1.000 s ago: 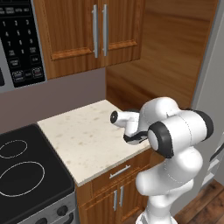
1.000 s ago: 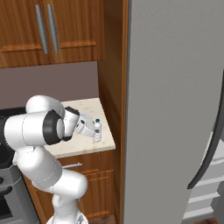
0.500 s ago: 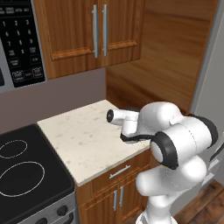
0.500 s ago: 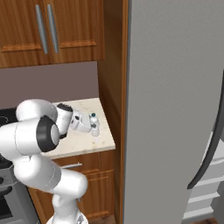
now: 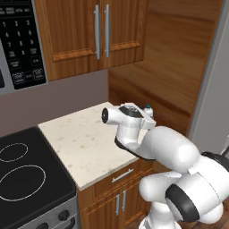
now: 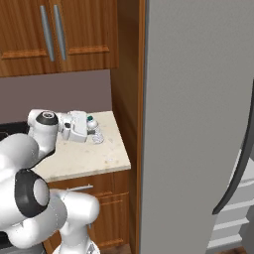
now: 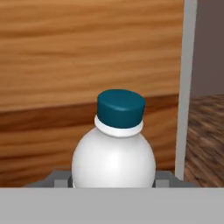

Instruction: Take the bottled waters from the counter and place them in the freezer to freeze. Close the freezer door after placing the bottles.

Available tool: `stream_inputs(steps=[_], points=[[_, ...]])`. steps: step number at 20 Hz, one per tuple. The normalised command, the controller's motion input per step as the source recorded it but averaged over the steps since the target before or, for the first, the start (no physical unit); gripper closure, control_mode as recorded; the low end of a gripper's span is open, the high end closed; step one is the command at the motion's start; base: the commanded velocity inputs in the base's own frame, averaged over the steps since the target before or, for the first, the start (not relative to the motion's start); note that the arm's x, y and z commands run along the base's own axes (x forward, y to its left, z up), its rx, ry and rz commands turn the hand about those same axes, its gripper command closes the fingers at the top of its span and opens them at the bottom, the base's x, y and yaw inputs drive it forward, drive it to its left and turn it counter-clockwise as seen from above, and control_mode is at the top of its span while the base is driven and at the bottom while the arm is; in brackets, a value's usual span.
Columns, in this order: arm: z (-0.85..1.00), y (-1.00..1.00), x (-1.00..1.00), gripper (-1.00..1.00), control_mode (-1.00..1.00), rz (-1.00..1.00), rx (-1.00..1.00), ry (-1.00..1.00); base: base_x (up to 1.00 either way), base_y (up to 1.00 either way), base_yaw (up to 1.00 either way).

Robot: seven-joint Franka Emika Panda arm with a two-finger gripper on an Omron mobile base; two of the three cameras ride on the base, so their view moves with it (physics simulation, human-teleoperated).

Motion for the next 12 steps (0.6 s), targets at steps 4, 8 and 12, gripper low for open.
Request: stream_inputs(steps=[4, 8, 12], points=[[0.63, 0.25, -0.75, 1.00, -1.00, -0.03, 0.00, 0.01, 0.00, 0.00, 0.00], [0.31, 0.41, -1.00, 1.00, -1.00, 0.00, 0.03, 0.05, 0.00, 0.00, 0.00], [0.00, 0.00, 0.00, 1.00, 1.00, 0.00, 0.00, 0.00, -1.00, 0.17, 0.02]])
